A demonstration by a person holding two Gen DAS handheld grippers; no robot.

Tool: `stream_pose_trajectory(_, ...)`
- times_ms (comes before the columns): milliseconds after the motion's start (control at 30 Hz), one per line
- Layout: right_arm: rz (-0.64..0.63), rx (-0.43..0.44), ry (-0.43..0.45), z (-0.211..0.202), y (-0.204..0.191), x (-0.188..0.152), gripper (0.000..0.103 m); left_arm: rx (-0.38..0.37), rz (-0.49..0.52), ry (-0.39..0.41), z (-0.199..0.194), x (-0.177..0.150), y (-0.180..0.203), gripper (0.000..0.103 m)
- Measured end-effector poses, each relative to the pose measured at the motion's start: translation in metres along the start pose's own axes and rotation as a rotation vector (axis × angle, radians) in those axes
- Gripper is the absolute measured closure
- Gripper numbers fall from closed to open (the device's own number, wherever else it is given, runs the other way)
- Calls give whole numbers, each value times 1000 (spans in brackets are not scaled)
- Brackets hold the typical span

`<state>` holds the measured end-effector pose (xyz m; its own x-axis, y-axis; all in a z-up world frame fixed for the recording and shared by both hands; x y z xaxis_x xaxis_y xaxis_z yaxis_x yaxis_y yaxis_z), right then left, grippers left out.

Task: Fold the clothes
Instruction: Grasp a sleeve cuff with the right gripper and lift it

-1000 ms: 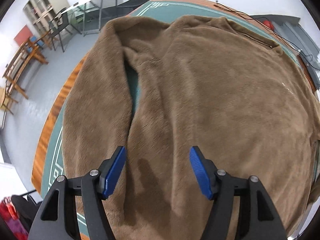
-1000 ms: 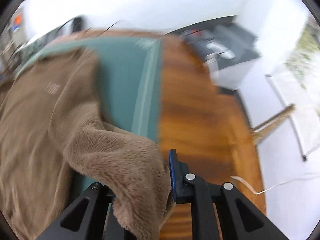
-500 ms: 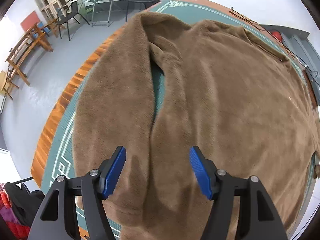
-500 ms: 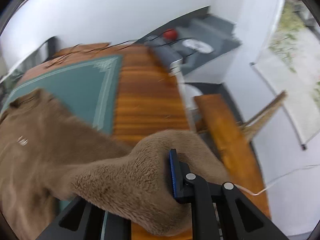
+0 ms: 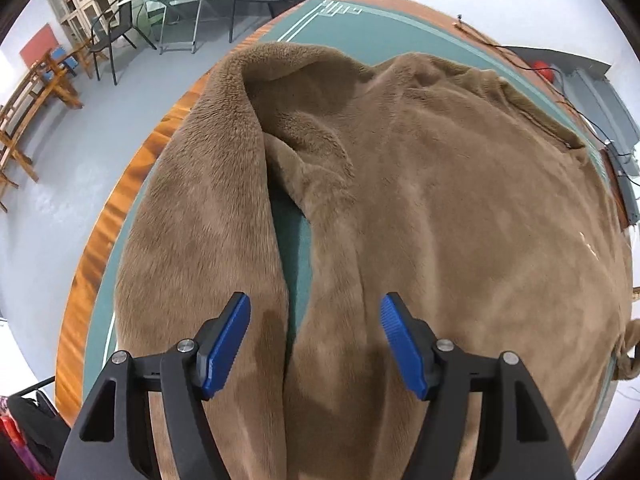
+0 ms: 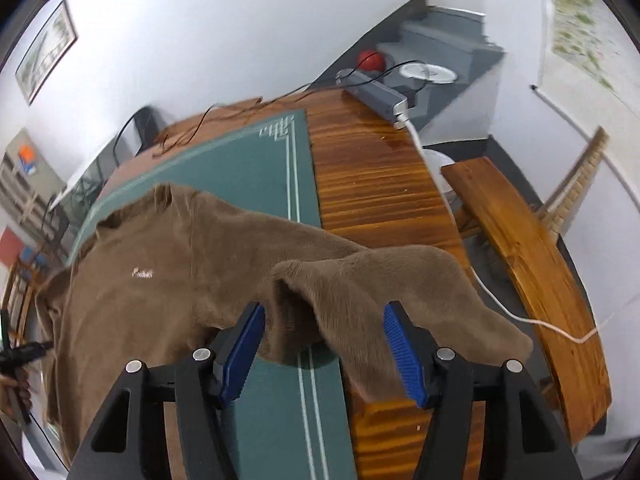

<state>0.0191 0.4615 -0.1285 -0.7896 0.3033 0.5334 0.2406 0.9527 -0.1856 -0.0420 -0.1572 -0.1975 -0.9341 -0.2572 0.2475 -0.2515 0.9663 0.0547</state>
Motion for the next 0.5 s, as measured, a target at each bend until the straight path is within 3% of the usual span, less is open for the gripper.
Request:
stream_pose_trajectory(67, 37, 44, 10, -7, -8, -2, 39, -9, -8, -10, 8, 9, -2, 31)
stream_pose_trajectory(133, 62, 151, -19, -5, -26, -9, 39, -18, -12, -18, 14, 15, -3, 31)
stream_pose_trajectory(233, 74, 336, -135, 18, -70, -30, 39, -31, -12, -27, 22, 22, -3, 31)
stream_pose_trajectory(267, 78, 361, -170, 30, -81, -37, 39, -35, -12, -30, 24, 25, -3, 31)
stream_pose_trajectory(400, 83, 359, -254, 78, -113, -49, 40, -48, -6, -34, 31, 33, -4, 27)
stream_pose_trajectory(500, 98, 291, -263, 112, -117, -38, 40, -56, -5, -27, 32, 38, -6, 25)
Point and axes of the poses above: each gripper's, at about its wrist camera, not at the fingertips, and z roughly the way its jaws point, y to its right, x to its top, the point moved 5 cm from there along z, roughly the way its jaws point, and after that the axes turned 2 degrees about -y, right-handed, at the moved point
